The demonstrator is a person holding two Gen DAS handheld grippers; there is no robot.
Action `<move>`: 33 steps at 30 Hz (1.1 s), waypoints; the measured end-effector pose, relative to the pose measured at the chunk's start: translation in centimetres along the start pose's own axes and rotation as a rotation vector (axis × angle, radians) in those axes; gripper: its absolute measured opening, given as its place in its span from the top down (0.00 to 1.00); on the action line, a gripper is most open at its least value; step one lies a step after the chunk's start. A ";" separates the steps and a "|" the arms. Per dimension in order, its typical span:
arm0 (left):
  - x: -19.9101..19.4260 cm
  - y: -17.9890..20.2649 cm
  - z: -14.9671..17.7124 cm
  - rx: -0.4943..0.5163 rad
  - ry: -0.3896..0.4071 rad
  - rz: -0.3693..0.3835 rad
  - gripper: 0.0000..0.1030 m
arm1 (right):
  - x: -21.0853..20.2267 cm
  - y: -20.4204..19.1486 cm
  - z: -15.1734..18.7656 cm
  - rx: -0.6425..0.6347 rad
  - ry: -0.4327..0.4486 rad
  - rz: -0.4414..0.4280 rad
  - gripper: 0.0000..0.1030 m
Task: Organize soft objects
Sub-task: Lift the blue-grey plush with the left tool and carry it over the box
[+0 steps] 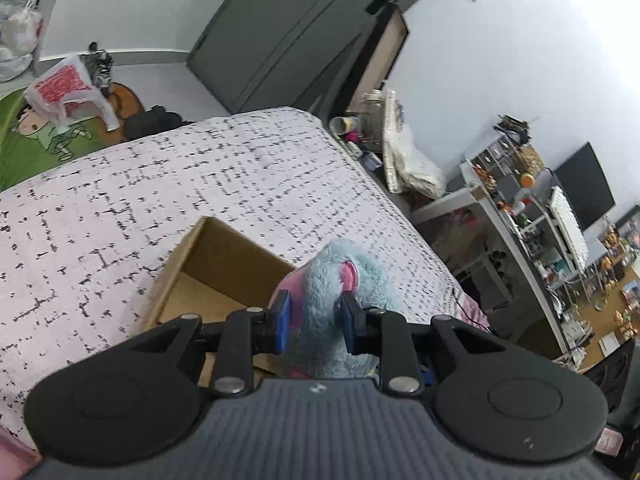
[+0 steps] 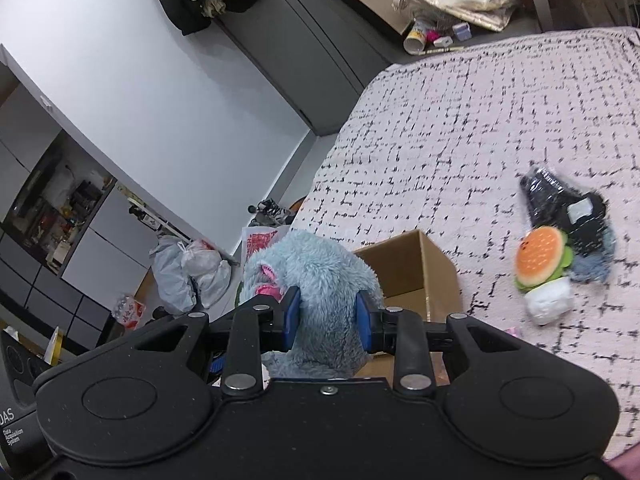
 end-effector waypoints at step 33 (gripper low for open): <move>6.3 -6.5 -1.2 -0.208 -0.041 -0.166 0.72 | 9.3 2.3 1.3 0.134 -0.112 0.063 0.68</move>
Point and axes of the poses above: each gripper's, at about its wrist camera, not at the fingertips, and x roughly the way its jaws point, y to its right, z to its underside, the point moved 5 cm from there along x, roughly the way its jaws point, and after that the axes turned 5 degrees about -z, right-handed, at the moved point
